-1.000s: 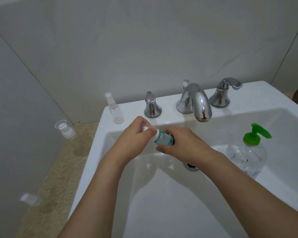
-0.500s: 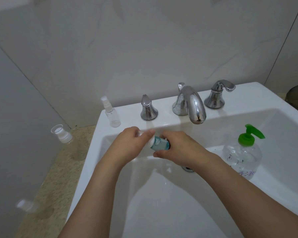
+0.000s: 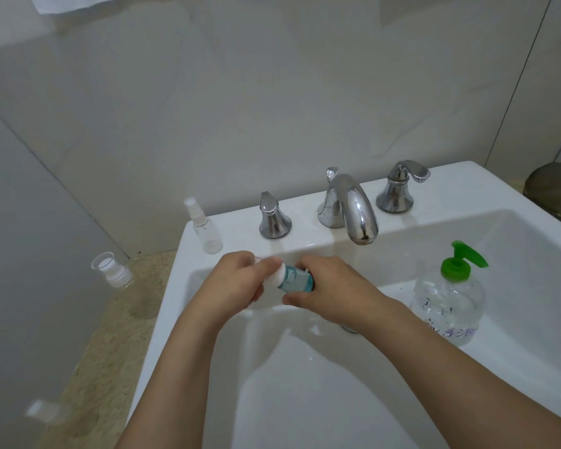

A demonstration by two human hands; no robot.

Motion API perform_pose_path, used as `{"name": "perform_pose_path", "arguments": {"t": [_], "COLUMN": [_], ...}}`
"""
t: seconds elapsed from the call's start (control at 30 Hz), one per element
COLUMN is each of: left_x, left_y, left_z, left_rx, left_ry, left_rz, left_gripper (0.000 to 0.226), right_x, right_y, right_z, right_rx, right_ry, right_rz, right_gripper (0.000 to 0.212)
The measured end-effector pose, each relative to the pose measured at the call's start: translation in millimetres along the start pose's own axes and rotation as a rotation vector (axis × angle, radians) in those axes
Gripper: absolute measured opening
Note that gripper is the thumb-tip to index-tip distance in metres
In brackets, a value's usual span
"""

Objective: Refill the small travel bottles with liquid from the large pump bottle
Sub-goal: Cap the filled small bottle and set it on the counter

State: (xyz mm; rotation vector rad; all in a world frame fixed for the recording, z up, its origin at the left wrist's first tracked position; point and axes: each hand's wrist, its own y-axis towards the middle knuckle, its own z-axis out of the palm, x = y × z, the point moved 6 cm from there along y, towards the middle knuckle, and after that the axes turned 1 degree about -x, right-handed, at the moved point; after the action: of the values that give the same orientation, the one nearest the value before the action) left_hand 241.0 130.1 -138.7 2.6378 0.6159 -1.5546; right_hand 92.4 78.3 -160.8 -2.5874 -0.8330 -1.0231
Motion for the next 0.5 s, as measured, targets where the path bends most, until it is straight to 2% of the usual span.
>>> {"name": "perform_pose_path", "arguments": {"t": [0.13,0.5], "left_x": [7.7,5.6], "left_y": [-1.5,-1.9], "left_z": [-0.9,1.9], "left_rx": [-0.036,0.058], "left_ry": [0.016,0.013], "left_rz": [-0.141,-0.087], "left_gripper": [0.055,0.04], "right_x": [1.1,1.9], "right_y": [-0.8,-0.4], "right_z": [1.3,1.2], "right_rx": [-0.005,0.0], "right_ry": [-0.029,-0.019], "right_rz": [-0.01,-0.003], "right_gripper": [0.033,0.034]}}
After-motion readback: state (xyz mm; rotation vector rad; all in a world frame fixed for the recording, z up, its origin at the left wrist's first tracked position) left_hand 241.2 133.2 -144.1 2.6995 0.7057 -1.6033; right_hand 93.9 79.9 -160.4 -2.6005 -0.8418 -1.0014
